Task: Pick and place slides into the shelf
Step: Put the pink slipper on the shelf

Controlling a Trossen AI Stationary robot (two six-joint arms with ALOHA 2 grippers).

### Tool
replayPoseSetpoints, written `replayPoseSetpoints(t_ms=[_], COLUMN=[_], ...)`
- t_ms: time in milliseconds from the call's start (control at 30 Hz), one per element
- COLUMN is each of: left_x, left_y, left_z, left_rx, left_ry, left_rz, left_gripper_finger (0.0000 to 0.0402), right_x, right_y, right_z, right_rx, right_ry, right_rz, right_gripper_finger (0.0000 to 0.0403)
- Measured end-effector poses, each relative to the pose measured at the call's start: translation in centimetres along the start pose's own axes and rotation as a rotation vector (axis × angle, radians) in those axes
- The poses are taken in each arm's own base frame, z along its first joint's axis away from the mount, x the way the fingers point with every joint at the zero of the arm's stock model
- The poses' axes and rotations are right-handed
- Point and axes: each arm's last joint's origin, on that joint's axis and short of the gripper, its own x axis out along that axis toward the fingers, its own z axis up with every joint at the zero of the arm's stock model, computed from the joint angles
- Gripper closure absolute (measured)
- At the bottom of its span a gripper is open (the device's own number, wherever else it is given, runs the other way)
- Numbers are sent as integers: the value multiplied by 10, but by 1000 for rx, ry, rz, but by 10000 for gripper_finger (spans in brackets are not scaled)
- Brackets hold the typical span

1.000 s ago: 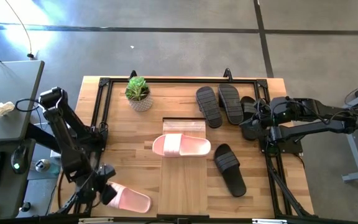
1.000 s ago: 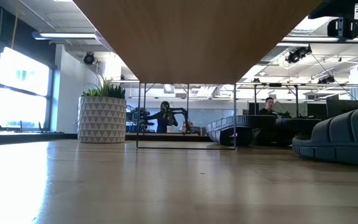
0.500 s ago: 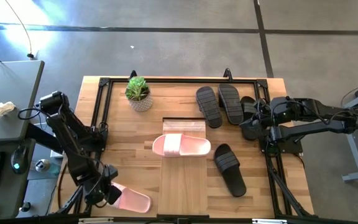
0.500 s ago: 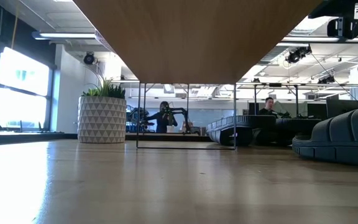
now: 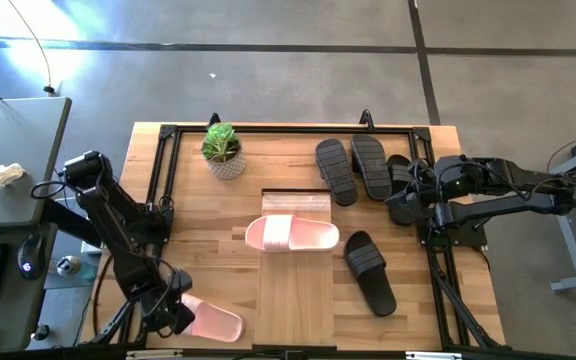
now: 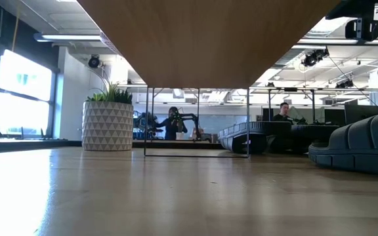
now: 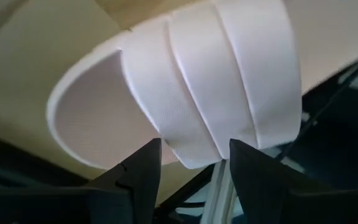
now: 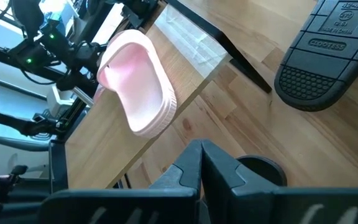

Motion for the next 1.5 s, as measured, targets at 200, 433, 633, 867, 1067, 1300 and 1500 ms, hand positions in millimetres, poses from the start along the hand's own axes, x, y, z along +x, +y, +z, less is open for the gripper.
replayPoseSetpoints(t_ms=[200,433,633,867,1067,1300,1500], left_x=[8,13,12,11,10,25,39], left_y=[0,-7,-11,-18,-20,-22,-22], left_z=[-1,-3,-2,0,2,4,5], left_rx=[57,195,231,256,266,252,252], left_ry=[19,18,-54,-185,-278,-308,-311], left_rz=[29,-42,-99,-196,-230,-295,-283], left_gripper_finger=[227,227,227,227,227,227,259], right_x=[0,0,0,0,0,0,0], right_y=[0,0,0,0,0,0,0], right_z=[0,0,0,0,0,0,0], right_rx=[0,0,0,1,4,4,4], right_ry=[0,0,0,1,1,1,0], right_rz=[0,0,0,0,0,0,0], right_gripper_finger=[402,402,402,402,402,402,402])
